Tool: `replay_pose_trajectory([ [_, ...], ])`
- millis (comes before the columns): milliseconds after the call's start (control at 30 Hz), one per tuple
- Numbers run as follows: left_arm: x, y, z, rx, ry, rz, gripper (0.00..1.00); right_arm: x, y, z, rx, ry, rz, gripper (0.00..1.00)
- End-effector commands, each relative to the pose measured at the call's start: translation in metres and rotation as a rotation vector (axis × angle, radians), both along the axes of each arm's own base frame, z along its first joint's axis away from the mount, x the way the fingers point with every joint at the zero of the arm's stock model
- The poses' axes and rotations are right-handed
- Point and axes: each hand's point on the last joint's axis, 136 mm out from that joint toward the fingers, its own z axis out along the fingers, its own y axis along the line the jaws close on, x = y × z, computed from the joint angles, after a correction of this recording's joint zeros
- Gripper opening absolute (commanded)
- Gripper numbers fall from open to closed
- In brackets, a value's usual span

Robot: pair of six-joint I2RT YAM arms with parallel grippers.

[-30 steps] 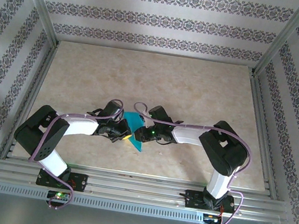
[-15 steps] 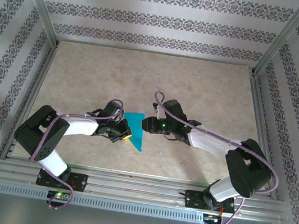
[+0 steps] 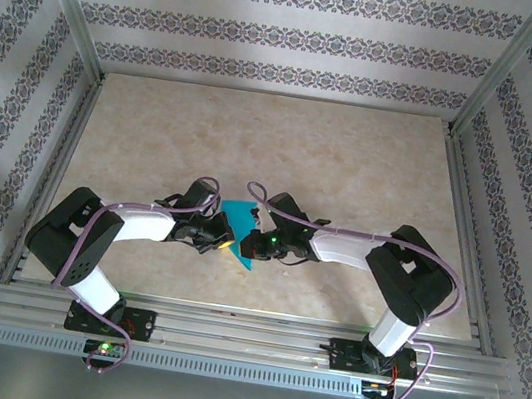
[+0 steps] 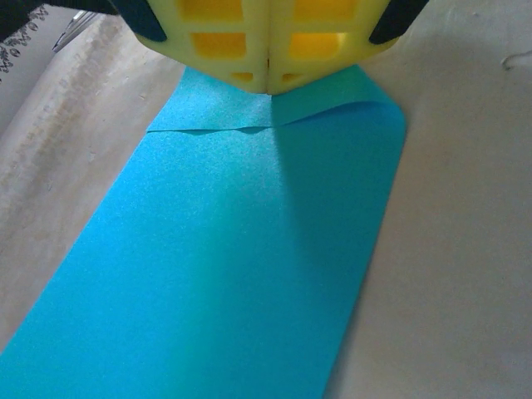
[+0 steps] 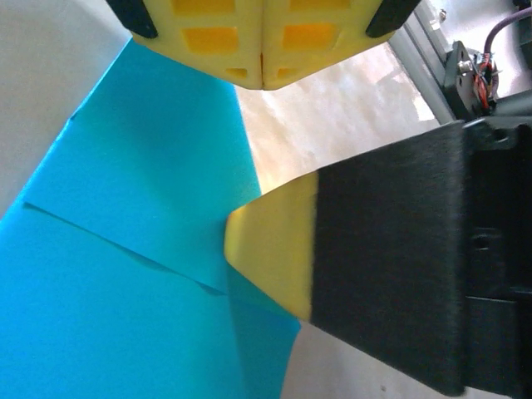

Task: Fold a paper plane with a square sheet of paper (pick it up from the middle)

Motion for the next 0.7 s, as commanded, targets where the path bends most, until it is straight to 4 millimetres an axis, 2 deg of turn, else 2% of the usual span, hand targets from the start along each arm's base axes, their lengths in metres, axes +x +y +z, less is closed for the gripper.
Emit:
replay_pose_trajectory([
  [0,-0.036,0.028,-0.044,0.165,0.143,-0.001,0.05,-0.004,0.009,0.002,0.011,0.012,0.04,0.02],
  [433,-0.037,0.029,-0.047,0.17,0.153,0.005,0.04,-0.014,0.009,-0.016,-0.033,0.062,0.069,0.02],
  [667,-0.038,0.031,-0.049,0.174,0.158,0.011,0.04,-0.02,0.01,-0.018,-0.029,0.084,0.089,0.02],
])
